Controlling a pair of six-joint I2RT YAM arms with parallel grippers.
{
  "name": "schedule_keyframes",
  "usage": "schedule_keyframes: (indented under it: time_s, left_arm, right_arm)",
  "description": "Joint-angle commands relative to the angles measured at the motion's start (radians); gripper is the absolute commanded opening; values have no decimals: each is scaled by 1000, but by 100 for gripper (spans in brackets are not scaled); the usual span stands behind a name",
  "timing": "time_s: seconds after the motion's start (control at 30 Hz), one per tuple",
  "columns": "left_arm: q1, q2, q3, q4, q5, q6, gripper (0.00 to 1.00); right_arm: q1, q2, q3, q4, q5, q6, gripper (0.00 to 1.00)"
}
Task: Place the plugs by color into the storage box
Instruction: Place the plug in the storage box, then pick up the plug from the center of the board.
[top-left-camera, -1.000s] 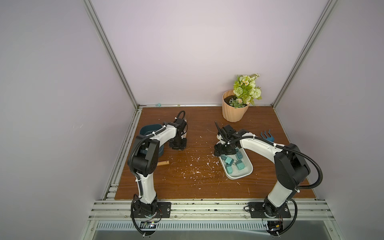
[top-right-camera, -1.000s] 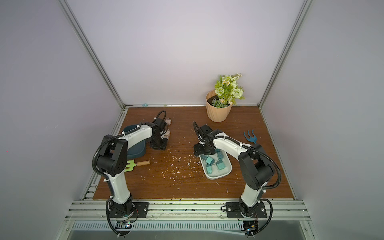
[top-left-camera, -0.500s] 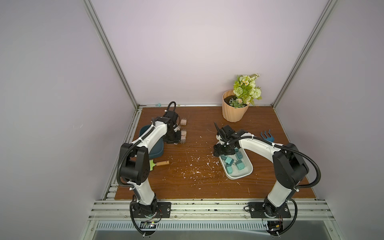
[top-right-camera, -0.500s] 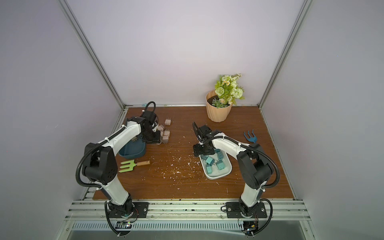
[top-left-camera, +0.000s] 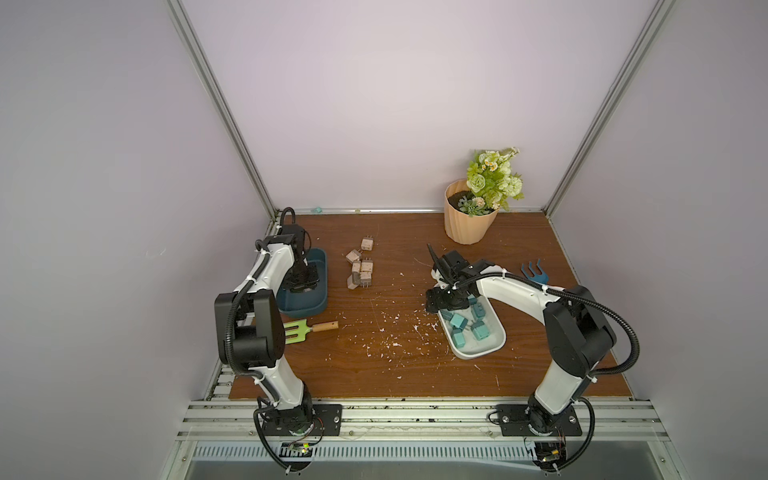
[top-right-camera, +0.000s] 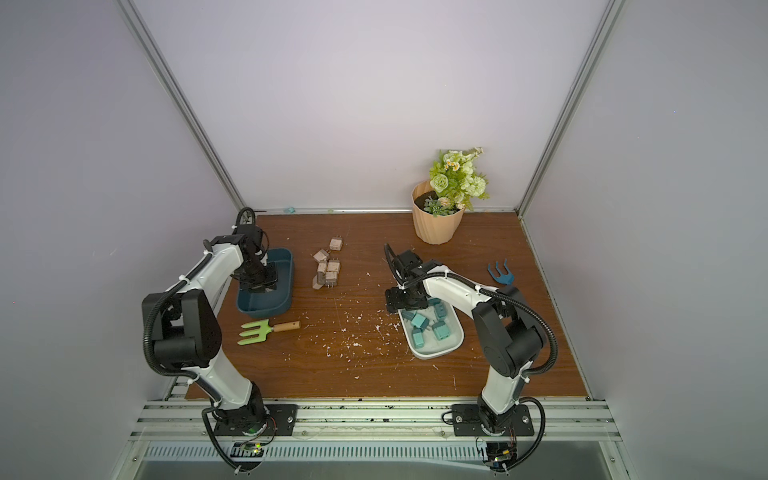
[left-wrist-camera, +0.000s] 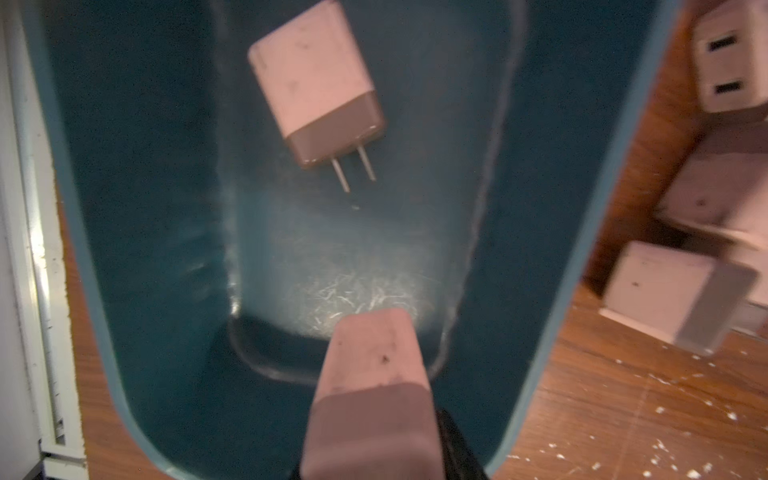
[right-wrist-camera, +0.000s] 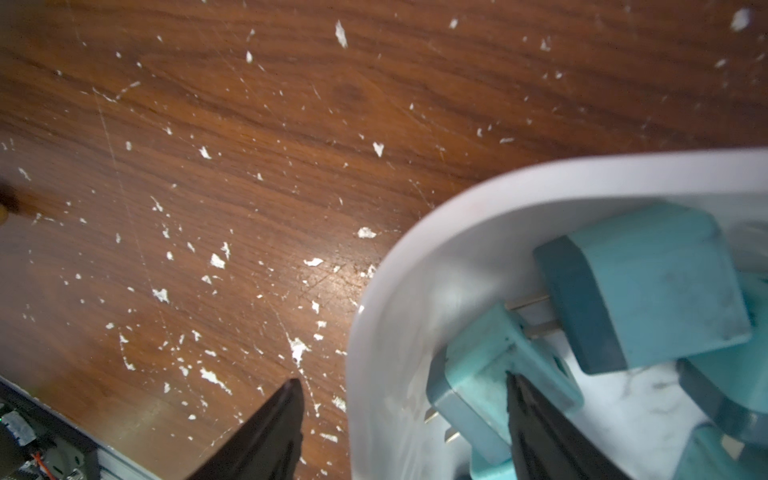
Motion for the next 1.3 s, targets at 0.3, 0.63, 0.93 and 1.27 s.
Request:
schedule_keyframes:
  time_s: [0.3,0.63,0.93,1.27]
  left_arm:
    - [19,143,-55,51,-103,-38,36]
    - [19,123,-92,70,-102,-67,50]
    - [19,31,10,1,-126,-33,74]
    - [-107,-26,129,-33,-92,-59,80]
  right_arm:
    - [9,31,35,-39,-5,-26,80]
    - [9,33,33,-37,-6,-28,80]
    - [9,38,36,-32,-7,-25,80]
    - [11,50,38,-25,-11,-21,80]
